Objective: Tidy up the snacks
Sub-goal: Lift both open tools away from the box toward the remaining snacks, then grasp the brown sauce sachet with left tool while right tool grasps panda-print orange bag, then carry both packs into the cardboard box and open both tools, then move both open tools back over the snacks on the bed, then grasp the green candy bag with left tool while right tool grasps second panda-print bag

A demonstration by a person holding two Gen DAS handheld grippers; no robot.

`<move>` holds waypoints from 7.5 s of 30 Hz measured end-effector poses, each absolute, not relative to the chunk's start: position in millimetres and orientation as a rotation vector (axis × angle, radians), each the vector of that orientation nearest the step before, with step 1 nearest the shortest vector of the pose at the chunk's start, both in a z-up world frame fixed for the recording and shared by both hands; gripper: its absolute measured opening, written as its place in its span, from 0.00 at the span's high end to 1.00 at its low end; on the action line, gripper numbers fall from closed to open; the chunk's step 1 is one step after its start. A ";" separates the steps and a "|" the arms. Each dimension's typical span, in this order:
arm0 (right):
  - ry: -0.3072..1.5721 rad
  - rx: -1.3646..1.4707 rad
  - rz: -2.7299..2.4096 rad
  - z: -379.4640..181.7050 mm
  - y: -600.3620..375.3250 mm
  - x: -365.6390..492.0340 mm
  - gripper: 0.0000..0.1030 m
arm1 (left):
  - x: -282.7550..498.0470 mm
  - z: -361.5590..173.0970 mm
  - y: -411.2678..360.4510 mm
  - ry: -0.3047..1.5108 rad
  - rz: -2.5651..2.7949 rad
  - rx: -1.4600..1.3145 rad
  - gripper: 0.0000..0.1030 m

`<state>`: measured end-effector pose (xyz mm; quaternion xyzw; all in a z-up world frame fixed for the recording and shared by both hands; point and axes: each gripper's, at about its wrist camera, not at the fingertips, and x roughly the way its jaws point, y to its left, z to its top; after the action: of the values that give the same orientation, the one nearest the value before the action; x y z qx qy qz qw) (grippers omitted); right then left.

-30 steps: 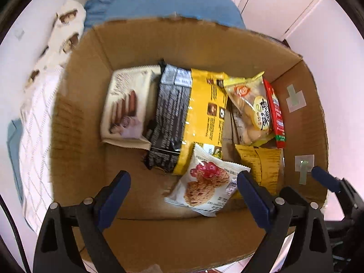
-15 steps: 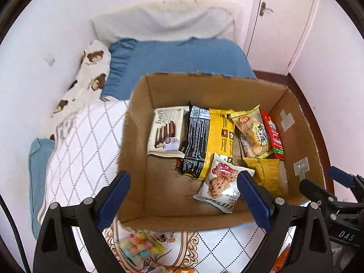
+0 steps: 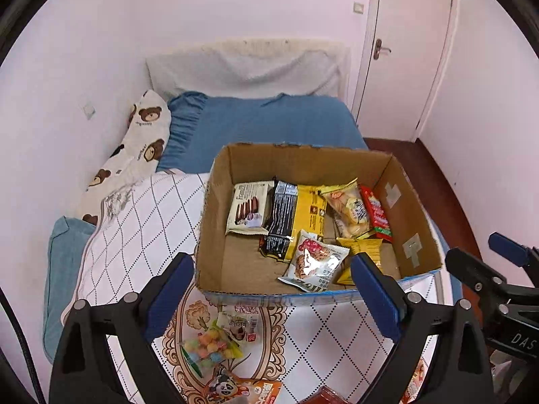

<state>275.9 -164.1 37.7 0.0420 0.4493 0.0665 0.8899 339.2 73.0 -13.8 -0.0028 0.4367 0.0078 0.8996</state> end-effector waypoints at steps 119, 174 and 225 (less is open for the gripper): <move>1.252 0.235 0.050 -103.2 -179.4 388.2 0.05 | 471.1 -131.9 115.2 1.364 -0.057 -0.140 0.07; 0.942 0.135 0.170 25.7 -162.6 228.8 0.04 | 299.7 -14.6 92.9 0.915 0.059 -0.013 0.07; 1.566 -0.077 0.389 -185.7 -47.2 226.9 0.38 | 288.0 -203.5 149.1 1.191 -0.165 0.739 0.07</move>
<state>226.9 -47.2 -185.7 -0.0345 0.7008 0.1741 0.6910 288.0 149.1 -203.5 0.3396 0.5475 -0.0758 0.7611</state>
